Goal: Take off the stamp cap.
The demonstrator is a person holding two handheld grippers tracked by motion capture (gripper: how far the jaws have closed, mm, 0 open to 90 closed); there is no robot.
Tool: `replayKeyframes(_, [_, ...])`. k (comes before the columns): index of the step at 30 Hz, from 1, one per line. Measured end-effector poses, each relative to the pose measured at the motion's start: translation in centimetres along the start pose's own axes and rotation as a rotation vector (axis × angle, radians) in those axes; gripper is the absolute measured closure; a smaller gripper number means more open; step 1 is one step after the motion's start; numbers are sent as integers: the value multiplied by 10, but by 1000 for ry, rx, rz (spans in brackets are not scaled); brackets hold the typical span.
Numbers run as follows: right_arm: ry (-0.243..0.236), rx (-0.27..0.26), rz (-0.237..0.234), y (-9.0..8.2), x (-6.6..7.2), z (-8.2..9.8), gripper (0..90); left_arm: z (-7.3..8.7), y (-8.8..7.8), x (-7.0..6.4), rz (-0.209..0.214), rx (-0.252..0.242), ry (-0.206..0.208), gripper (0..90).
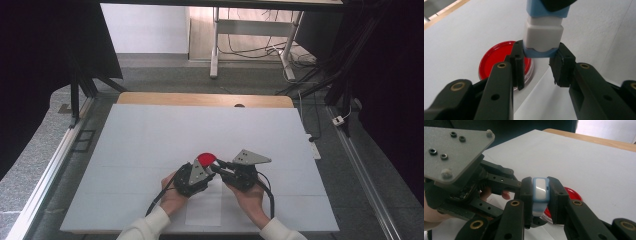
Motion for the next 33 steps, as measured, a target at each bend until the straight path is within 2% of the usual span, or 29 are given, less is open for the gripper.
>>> replayKeyframes(4, [-4, 6, -5, 1, 1, 0, 749, 1, 0, 0, -11, 11, 28, 661])
replayKeyframes(10, [-9, 11, -6, 1, 1, 0, 749, 1, 0, 0, -17, 12, 37, 661])
replayKeyframes(15, [1, -7, 0, -1, 0, -1, 748, 0, -1, 2, 27, -11, -23, 660])
replayKeyframes(19, [-2, -8, 6, -1, 1, 0, 748, 0, -1, 5, 62, -10, -77, 660])
replayKeyframes(20, [-5, -5, 9, -2, 1, 0, 748, 1, 0, 4, 56, -11, -72, 659])
replayKeyframes(21, [-5, -6, 9, -1, 1, -1, 749, 1, -1, 3, 38, -11, -49, 660])
replayKeyframes(23, [-9, -17, 8, -2, 2, -1, 753, 3, 1, 5, 35, 11, -61, 662])
replayKeyframes(25, [-40, -23, 39, -7, -1, -5, 753, 6, 2, 12, 12, 21, -64, 663])
replayKeyframes(28, [-14, -45, 41, -15, -8, -8, 753, 5, -1, 15, -6, 6, -48, 663])
replayKeyframes(33, [-9, -36, 35, -15, -10, -7, 753, 5, -1, 10, -8, 2, -21, 662])
Point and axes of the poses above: each handheld gripper's, and its own axes: y roughly forward along the jaws, z roughly out of its underside, x roughly to its left, the point moved 4 cm from there along y, roughly forward along the jaws, and after that the axes turned 15 degrees about -y, right-handed, at the moved point
